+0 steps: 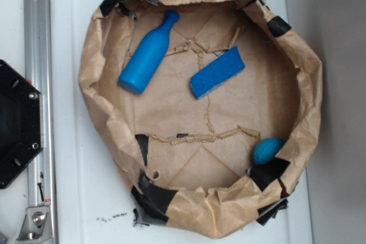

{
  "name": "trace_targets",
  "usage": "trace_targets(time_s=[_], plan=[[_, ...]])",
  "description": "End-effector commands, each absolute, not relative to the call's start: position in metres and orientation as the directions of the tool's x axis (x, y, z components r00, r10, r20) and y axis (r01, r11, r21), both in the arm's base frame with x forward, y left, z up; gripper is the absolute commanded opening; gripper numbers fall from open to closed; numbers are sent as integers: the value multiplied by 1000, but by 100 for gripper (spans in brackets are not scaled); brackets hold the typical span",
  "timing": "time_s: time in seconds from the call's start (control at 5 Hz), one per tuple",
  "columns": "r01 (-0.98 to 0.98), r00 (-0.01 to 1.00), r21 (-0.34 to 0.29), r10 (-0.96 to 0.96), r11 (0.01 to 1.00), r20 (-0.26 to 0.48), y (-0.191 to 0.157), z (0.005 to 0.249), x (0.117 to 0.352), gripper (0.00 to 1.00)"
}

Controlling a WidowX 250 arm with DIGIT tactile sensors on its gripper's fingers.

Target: Grab the blue ball.

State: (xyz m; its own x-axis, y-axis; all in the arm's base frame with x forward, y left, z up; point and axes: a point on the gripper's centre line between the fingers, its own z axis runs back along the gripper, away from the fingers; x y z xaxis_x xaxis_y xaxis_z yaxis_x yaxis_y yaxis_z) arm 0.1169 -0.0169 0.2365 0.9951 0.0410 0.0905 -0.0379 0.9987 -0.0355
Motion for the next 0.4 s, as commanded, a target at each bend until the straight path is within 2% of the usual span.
trace_targets(time_s=[0.0, 0.2], plan=[[-38, 995, -35, 41, 999, 91, -17, 236, 117, 100], [-92, 991, -94, 100, 991, 92, 10, 186, 167, 100]])
